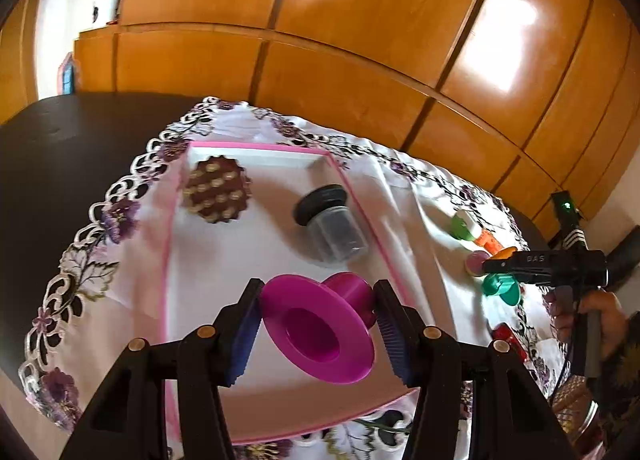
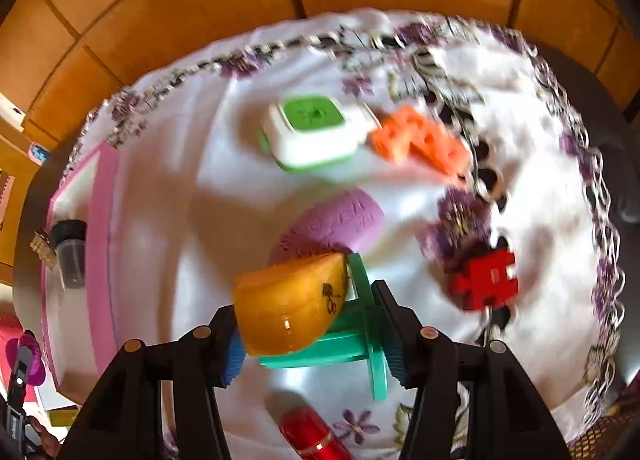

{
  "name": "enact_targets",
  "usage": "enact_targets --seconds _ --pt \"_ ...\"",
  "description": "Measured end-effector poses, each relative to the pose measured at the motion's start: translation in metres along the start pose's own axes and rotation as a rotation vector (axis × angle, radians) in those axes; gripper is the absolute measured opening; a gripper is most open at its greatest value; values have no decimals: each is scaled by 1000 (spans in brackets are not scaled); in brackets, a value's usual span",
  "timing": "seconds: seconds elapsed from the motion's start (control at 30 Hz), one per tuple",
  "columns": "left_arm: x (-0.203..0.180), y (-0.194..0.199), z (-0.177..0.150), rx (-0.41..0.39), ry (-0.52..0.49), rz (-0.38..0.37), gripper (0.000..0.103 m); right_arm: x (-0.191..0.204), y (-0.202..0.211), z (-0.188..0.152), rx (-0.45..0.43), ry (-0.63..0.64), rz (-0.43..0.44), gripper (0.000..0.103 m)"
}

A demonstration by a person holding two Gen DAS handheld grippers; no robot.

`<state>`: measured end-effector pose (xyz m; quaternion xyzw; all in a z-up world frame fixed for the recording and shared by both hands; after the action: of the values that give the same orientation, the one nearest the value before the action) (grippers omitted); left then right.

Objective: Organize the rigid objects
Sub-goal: 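Place the magenta cup in the tray with the left gripper while the right gripper grasps the red cylinder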

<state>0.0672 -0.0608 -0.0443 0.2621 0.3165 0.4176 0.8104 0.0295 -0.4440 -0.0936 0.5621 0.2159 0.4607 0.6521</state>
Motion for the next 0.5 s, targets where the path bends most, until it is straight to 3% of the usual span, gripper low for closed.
enact_targets --seconds 0.1,0.13,0.2,0.33,0.47,0.5 --pt "11 2 2 -7 22 6 56 -4 3 5 2 33 -28 57" --pt "15 3 3 -11 27 10 56 -5 7 1 -1 56 -46 59" --pt "20 4 3 -15 34 16 56 -6 15 -9 -13 106 -89 71" --pt "30 4 5 -19 47 28 51 -7 38 -36 -49 203 -148 74" --pt "36 5 6 -24 50 40 51 1 40 -63 31 263 -78 73" --pt "38 5 6 -25 47 46 51 4 37 -70 59 282 -59 68"
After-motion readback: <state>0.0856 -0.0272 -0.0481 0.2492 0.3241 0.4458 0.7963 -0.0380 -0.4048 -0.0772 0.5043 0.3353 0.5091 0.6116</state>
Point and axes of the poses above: each gripper's, at about its wrist camera, not at the fingertips, and y roughly against the way its jaws point, x to its left, z to its top, the point moved 3 cm from there along -y, roughly the way its jaws point, and after that the axes turned 1 degree about -y, right-handed, at the moved point
